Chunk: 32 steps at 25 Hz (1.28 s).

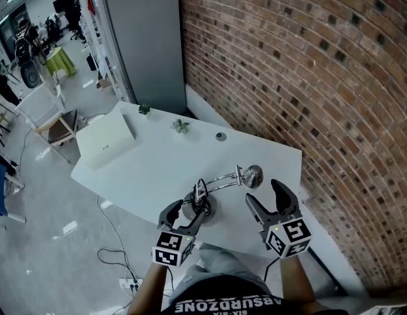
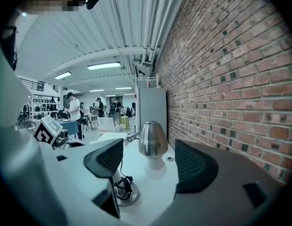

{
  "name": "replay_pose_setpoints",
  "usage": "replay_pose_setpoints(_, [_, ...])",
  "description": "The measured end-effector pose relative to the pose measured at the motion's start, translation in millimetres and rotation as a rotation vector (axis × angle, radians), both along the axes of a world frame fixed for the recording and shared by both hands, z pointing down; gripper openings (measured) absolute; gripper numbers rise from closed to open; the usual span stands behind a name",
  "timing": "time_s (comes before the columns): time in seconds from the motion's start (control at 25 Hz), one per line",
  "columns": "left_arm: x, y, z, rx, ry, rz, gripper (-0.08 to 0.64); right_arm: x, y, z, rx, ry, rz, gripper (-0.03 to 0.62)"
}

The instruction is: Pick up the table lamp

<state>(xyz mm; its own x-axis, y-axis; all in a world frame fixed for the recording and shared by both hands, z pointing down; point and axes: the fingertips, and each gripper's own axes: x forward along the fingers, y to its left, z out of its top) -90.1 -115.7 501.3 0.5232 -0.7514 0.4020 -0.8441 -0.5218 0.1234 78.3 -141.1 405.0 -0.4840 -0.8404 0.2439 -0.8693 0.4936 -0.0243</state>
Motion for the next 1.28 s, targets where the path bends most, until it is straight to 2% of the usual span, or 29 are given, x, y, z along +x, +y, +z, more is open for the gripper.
replay_pose_setpoints(0.52, [15,-24,39,-0.058,-0.085,0.066,0.27,-5,-18,12,-0.035,-0.038,-0.019,0.316])
replay_pose_setpoints(0.88, [21,-37,55,-0.078,-0.091,0.079,0.27,-7,-33,18,-0.046,-0.028,-0.045,0.316])
replay_pose_setpoints(1.28, [26,-49,70,-0.11,-0.106,0.095,0.27,-12,-36,14,-0.033,-0.006,-0.12,0.316])
